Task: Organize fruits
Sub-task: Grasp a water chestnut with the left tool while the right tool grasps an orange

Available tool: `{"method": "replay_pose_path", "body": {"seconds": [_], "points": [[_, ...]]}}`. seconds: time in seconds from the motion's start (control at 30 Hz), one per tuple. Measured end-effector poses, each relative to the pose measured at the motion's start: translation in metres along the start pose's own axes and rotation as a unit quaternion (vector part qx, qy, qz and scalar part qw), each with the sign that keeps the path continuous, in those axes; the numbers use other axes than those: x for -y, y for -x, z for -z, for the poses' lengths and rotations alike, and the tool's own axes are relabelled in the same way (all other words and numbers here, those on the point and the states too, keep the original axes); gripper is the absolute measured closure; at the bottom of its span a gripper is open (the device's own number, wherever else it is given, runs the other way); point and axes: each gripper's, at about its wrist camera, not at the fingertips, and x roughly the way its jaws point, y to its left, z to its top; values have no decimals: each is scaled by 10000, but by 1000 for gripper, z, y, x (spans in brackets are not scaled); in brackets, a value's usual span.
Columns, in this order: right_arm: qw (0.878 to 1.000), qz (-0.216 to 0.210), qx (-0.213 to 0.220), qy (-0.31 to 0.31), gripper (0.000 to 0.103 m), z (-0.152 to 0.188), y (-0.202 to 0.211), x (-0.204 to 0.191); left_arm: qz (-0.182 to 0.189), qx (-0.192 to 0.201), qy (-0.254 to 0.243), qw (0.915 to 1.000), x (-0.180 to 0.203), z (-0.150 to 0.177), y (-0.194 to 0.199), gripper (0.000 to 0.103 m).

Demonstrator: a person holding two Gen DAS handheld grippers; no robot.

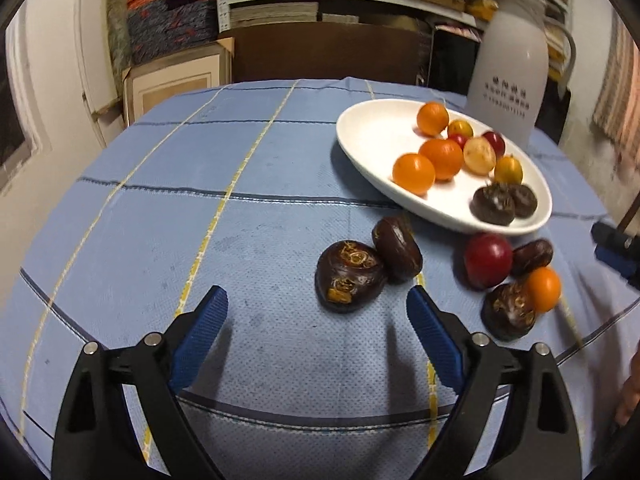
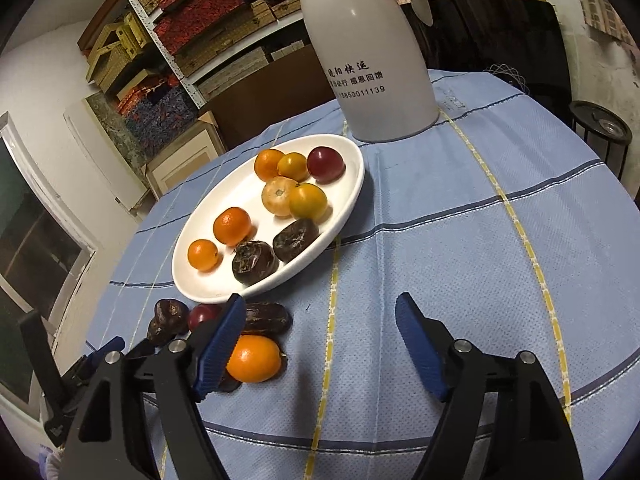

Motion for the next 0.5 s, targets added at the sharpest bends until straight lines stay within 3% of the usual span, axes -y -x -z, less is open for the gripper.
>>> {"method": "replay_pose_path", "body": {"seconds": [0.07, 0.33, 0.47, 0.5], "points": [[10000, 1, 15, 43, 25, 1, 1, -2, -104, -12, -70, 9999, 2, -1, -3, 14], [10000, 16, -1, 63, 24, 2, 0, -3, 113, -516, 101, 9986, -6, -16, -36, 14], [9999, 32, -6, 110, 25, 2, 0, -4, 210, -534, 184, 9982, -9, -22, -45, 14], [9999, 31, -12, 121, 24, 2, 0, -5, 280, -502, 208, 9981, -10, -23, -45, 18]]}}
